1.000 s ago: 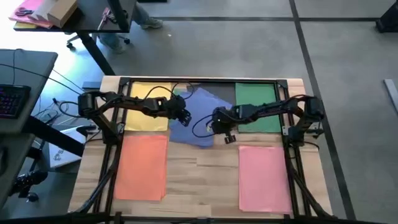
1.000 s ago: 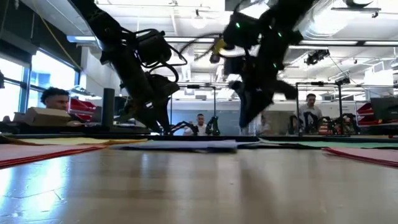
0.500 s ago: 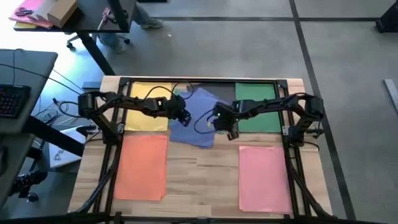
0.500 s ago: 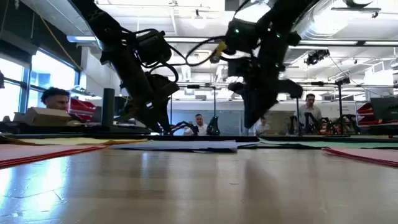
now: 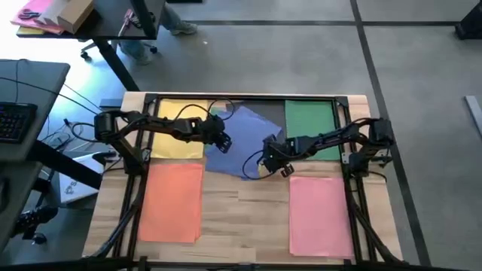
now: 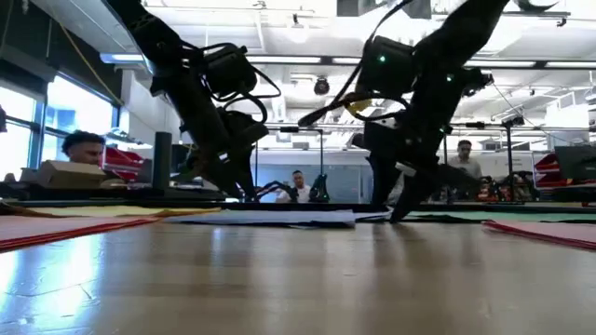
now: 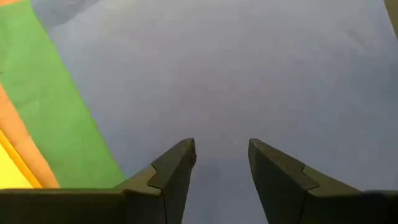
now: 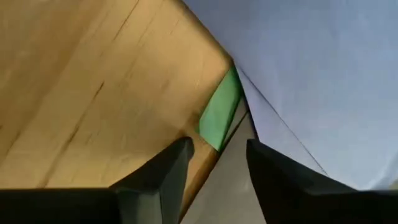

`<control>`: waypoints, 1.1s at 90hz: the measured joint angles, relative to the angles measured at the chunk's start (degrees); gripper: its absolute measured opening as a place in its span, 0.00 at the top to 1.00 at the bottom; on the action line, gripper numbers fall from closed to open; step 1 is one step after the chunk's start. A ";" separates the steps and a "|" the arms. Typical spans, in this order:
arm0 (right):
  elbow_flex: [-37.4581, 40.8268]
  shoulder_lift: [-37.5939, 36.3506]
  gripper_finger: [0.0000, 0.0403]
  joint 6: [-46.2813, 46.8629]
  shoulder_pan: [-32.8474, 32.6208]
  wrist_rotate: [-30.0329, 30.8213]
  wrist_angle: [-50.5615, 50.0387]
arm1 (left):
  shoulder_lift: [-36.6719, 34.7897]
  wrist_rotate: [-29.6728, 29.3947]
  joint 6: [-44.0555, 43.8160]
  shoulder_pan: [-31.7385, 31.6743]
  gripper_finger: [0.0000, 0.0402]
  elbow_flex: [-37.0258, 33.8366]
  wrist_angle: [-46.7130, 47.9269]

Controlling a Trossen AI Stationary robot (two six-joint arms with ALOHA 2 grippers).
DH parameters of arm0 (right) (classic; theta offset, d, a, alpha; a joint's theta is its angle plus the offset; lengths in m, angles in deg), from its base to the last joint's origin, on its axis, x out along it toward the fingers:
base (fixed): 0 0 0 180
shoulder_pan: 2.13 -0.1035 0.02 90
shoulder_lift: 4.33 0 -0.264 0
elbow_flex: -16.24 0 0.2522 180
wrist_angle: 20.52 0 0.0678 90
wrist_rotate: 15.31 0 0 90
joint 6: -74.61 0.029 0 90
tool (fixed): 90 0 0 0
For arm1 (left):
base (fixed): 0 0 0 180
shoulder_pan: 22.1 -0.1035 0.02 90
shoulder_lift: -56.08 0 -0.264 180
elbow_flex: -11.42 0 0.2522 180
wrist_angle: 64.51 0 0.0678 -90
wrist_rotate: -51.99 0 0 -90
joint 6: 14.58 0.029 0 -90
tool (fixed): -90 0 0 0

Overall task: Organize paper
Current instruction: Stack the green paper on top of the stacked green papers

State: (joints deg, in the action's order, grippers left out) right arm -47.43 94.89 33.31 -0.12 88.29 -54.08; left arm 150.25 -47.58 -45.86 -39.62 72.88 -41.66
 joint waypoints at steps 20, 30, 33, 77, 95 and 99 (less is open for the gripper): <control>0.13 1.00 0.62 -1.22 -0.99 0.55 3.48 | 1.68 0.01 0.00 0.76 0.64 0.00 -4.82; 0.11 2.70 0.62 -1.22 -0.91 0.69 7.40 | 3.29 0.34 0.01 1.75 0.64 0.00 -8.11; 0.08 2.87 0.62 -1.22 -0.91 0.98 8.13 | 3.72 0.43 0.00 2.07 0.64 0.00 -8.32; 0.15 1.75 0.96 4.95 -0.10 -3.40 5.81 | 6.27 -0.67 -1.52 3.45 0.64 -0.02 -7.88; -0.07 1.38 1.00 6.53 1.47 -3.56 4.66 | 6.27 -0.19 -1.71 3.51 0.64 -0.02 -8.19; -0.74 1.33 1.00 6.52 1.77 -3.17 2.92 | 6.28 0.10 -1.71 3.65 0.64 -0.02 -8.44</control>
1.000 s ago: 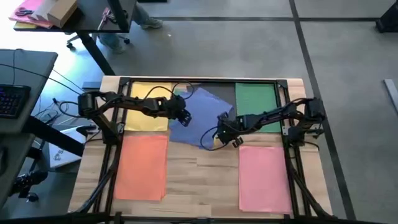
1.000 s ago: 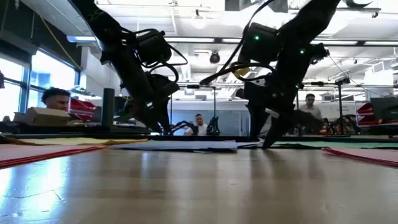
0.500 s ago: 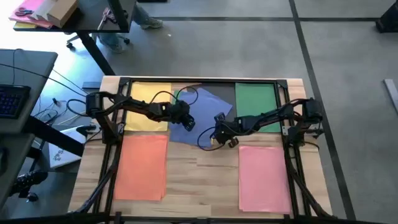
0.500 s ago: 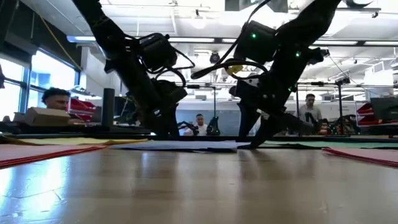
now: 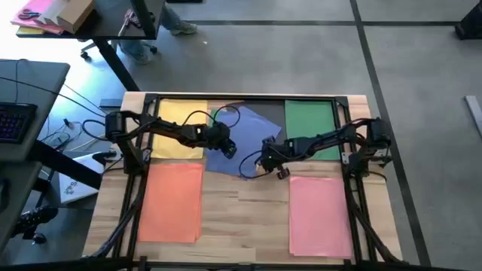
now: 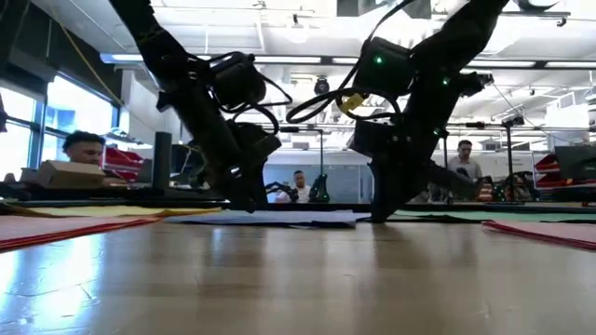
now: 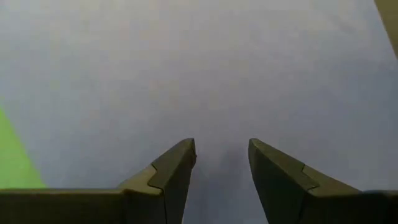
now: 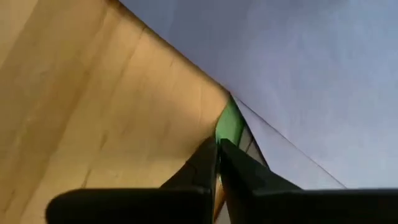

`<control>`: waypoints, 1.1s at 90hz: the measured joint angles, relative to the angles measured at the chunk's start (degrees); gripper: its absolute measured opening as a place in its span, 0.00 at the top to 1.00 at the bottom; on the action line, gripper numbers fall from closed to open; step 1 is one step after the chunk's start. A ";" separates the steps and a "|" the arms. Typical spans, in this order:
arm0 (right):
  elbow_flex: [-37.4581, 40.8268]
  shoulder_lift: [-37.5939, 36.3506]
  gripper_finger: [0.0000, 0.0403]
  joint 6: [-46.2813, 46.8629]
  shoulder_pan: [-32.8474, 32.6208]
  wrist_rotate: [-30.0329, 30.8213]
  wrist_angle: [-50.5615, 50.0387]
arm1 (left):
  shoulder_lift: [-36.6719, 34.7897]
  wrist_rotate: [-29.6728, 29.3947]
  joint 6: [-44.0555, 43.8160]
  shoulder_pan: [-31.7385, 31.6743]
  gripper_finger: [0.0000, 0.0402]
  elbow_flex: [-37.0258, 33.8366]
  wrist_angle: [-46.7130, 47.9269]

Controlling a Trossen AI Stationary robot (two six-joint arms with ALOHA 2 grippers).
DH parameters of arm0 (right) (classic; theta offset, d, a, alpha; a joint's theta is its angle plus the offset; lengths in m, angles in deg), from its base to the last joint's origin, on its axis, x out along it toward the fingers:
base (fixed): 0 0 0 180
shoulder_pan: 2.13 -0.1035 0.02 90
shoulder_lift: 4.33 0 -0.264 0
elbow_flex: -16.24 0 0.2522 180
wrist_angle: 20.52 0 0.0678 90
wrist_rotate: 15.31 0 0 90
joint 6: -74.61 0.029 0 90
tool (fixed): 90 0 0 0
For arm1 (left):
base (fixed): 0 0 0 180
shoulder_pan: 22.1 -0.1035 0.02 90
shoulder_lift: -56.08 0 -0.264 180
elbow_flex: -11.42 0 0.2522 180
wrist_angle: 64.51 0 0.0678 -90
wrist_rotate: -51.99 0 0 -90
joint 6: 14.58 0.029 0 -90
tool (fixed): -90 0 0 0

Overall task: Organize paper
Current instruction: Stack the green paper on top of the stacked green papers

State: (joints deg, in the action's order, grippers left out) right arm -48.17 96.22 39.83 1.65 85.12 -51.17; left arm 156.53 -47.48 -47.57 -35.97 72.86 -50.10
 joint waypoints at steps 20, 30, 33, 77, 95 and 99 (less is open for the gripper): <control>-5.91 0.00 1.00 0.53 1.49 -7.18 -7.96 | 0.00 -0.10 0.09 2.56 0.64 0.00 -1.27; -7.98 0.00 1.00 2.94 3.05 -15.16 -9.26 | 0.00 -0.24 1.53 4.13 0.64 0.00 -1.87; -8.58 0.00 1.00 3.55 3.65 -17.38 -10.10 | 0.00 -0.26 2.51 4.59 0.64 0.00 -1.93; -14.49 -0.07 1.00 9.90 7.07 -41.78 -22.15 | 0.00 -0.07 13.92 13.46 0.64 0.98 -10.65; -18.35 -0.15 1.00 7.88 6.50 -42.57 -26.64 | 0.00 -0.33 18.02 17.11 0.64 8.08 -3.94; -19.12 -0.27 1.00 7.05 6.26 -42.96 -27.38 | 0.00 -0.33 19.19 17.95 0.64 10.49 -1.03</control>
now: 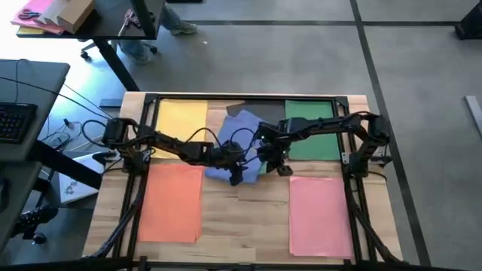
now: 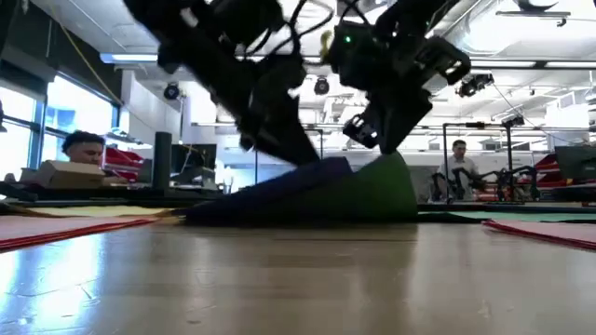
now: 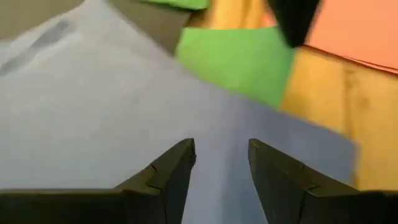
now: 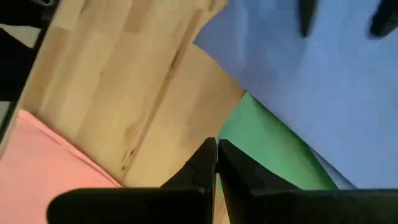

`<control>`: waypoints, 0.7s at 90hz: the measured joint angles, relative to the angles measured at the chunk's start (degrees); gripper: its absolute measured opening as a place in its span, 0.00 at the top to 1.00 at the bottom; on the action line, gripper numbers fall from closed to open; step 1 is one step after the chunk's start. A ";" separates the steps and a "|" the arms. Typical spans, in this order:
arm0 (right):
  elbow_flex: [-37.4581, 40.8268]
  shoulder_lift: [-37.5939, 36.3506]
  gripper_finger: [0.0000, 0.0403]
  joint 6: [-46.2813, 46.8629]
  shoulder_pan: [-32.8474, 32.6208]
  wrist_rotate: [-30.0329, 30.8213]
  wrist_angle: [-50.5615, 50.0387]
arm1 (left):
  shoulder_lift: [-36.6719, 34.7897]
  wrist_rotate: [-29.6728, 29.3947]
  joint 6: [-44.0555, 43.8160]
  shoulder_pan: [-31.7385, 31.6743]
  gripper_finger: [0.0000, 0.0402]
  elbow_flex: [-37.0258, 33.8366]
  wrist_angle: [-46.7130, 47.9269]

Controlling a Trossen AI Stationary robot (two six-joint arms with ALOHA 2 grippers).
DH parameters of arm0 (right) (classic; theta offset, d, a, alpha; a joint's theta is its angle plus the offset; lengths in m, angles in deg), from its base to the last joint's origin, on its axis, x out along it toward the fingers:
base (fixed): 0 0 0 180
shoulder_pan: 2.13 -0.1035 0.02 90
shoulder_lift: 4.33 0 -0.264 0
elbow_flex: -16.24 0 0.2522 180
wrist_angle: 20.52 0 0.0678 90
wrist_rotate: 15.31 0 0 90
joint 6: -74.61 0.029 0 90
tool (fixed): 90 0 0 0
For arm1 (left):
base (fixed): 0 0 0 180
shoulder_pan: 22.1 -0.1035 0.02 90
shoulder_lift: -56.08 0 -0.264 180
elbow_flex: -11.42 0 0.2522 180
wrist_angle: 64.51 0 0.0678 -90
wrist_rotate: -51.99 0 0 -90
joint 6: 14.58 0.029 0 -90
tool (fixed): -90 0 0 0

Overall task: Organize paper
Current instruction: Stack the green paper on top of the stacked green papers

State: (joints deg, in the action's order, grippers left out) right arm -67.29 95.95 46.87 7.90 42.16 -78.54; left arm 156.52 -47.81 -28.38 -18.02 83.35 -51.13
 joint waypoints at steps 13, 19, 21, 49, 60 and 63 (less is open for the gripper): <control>-2.02 -0.27 1.00 -4.30 -0.91 0.68 -0.91 | 0.00 -0.18 3.05 2.72 0.64 6.95 6.61; -2.25 -0.27 1.00 -5.46 -0.89 1.73 -1.04 | -0.02 -2.15 3.42 4.09 0.64 8.93 6.82; -2.26 -0.27 1.00 -5.73 -0.88 1.99 -1.00 | -0.02 -3.36 3.33 4.53 0.64 9.30 6.76; -2.26 -0.27 1.00 -2.50 -0.78 2.63 0.65 | 1.81 -10.99 3.70 7.52 0.64 9.81 1.96; -2.26 -0.26 1.00 0.69 -0.65 6.24 0.86 | 4.22 -8.55 4.01 7.17 0.64 9.68 1.70; -2.26 -0.23 1.00 1.69 -0.64 6.90 0.72 | 4.40 -7.34 4.40 6.75 0.64 9.68 1.60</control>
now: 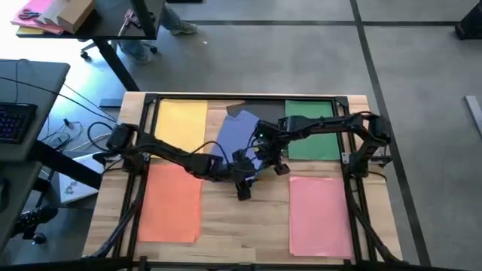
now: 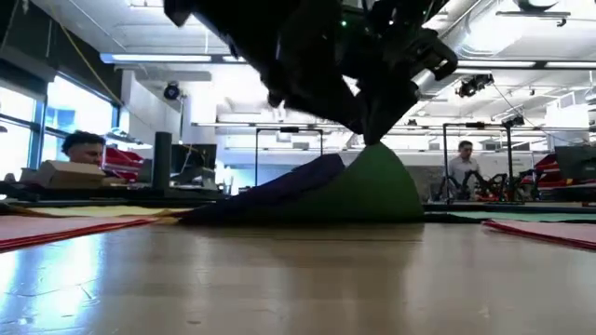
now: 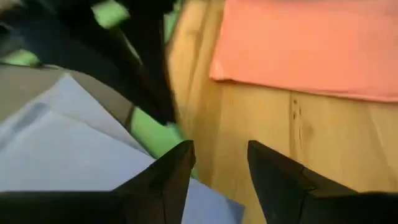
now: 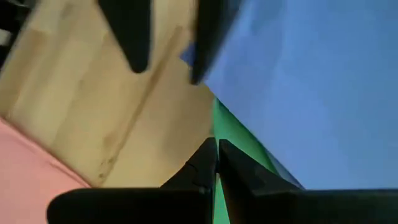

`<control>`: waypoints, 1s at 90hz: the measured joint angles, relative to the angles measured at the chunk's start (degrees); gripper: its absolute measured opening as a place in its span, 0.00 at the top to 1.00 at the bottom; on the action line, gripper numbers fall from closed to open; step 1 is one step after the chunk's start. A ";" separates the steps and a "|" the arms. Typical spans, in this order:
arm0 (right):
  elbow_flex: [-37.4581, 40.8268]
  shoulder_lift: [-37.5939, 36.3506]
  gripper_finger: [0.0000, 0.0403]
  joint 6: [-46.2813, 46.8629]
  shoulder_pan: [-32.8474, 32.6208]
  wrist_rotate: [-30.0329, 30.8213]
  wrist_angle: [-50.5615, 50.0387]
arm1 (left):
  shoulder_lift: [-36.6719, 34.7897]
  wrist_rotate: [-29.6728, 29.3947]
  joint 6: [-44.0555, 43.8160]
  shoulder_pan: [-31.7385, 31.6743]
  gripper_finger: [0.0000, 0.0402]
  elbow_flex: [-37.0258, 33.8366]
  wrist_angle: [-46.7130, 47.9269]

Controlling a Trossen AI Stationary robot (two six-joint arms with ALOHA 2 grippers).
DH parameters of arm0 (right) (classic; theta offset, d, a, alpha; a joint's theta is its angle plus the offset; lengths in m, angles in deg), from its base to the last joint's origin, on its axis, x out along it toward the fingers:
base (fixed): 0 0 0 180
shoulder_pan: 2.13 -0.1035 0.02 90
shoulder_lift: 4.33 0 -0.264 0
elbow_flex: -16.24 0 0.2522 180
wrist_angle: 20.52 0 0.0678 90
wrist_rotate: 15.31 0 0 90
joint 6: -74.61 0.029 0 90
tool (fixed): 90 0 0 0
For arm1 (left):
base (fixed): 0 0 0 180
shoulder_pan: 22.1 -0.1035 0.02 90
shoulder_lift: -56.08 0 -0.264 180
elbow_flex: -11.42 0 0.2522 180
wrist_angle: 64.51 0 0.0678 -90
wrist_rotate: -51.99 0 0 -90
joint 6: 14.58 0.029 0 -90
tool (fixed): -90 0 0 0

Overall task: Organize paper
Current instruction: Stack the green paper on top of the stacked green papers

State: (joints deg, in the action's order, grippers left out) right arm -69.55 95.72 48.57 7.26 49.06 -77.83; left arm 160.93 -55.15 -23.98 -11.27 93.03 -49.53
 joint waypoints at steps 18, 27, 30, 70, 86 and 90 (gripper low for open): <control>0.00 -0.11 1.00 3.62 -0.07 1.14 -0.22 | 0.23 6.37 4.87 -2.40 0.64 -0.88 -2.35; 0.00 -0.59 1.00 4.98 -0.26 2.65 -2.19 | 0.35 4.66 5.11 -3.20 0.64 -1.97 -2.54; 0.00 -0.83 1.00 5.12 -0.43 3.00 -3.11 | 0.70 4.37 4.75 -3.45 0.64 -2.33 -2.96; -1.72 -5.31 1.00 8.01 -3.04 10.51 -6.85 | 8.30 3.84 4.66 -2.97 0.64 -2.51 -13.00; -5.21 -6.21 1.00 10.13 -3.10 10.89 -8.35 | 8.71 -3.45 9.85 -2.99 0.64 -2.47 -13.95; -5.56 -6.25 1.00 10.92 -3.09 11.13 -8.53 | 8.75 -4.34 10.09 -3.00 0.64 -2.47 -13.98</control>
State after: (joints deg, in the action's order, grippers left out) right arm -75.11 89.47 59.49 4.17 60.18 -86.36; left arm 169.68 -59.49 -13.88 -14.27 90.56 -63.51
